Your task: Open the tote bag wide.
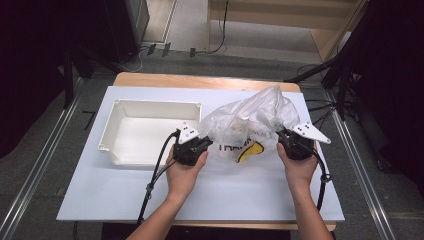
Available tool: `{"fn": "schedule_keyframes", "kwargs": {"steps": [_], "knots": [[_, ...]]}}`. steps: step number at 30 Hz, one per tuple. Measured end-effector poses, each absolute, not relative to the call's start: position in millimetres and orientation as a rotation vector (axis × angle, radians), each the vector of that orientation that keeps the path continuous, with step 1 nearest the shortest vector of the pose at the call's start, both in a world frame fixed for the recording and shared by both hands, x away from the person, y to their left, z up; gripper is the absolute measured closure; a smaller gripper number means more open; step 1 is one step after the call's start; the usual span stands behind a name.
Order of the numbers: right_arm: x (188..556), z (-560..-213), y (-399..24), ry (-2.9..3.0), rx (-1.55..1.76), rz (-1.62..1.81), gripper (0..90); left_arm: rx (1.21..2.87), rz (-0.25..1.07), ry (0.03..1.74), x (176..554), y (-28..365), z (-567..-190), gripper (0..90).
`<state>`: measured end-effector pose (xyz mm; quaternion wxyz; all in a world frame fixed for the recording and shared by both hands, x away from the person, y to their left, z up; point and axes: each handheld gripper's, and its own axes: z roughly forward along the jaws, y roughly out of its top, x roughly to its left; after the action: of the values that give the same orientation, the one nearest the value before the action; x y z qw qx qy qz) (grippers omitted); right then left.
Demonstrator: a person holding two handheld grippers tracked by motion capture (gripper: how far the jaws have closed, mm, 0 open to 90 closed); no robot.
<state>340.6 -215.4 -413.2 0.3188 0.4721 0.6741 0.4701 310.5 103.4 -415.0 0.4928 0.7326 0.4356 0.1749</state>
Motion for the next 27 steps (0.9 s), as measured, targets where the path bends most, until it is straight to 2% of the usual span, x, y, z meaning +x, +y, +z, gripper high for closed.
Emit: {"fn": "schedule_keyframes", "kwargs": {"steps": [5,18,21,24,27], "knots": [[347,-421,-220,1.780,1.290,1.176,86.7,1.790,0.436,1.061,296,100,-434,90.0],[359,-459,-226,1.866,1.410,1.042,86.2,1.865,0.345,1.104,289,92,-461,89.7],[357,-462,-230,1.870,1.410,1.067,84.1,1.840,0.330,1.042,285,92,-457,74.7],[351,-458,-232,1.869,1.380,1.090,83.7,1.795,0.347,1.006,278,92,-447,53.8],[345,-452,-233,1.855,1.352,1.125,83.7,1.745,0.359,0.951,269,91,-434,39.2]]}}
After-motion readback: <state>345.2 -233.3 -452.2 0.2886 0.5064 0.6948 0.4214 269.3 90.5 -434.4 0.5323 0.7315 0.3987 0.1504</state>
